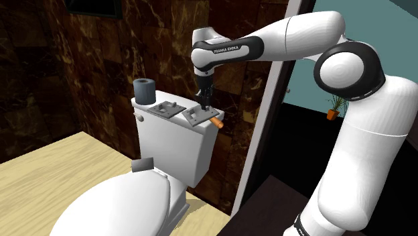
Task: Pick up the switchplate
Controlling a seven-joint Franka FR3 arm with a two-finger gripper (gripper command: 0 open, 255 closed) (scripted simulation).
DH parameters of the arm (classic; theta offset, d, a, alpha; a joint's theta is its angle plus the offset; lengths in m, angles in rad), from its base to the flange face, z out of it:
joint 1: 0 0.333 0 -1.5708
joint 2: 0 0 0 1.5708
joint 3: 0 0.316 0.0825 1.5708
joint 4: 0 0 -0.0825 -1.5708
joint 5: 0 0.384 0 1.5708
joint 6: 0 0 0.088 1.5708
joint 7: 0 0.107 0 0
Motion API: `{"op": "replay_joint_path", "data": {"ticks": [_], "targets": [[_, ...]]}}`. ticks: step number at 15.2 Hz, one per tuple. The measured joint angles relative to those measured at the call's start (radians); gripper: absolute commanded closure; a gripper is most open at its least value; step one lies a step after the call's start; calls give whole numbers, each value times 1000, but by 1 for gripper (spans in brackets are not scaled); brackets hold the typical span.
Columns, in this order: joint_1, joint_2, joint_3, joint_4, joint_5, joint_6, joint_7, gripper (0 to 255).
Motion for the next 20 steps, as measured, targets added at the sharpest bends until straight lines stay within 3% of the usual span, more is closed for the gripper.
{"op": "replay_joint_path", "data": {"ticks": [8,20], "targets": [[-1,-1,0,13,1,-14,-3,255],[5,7,3,181,4,-173,-20,255]]}}
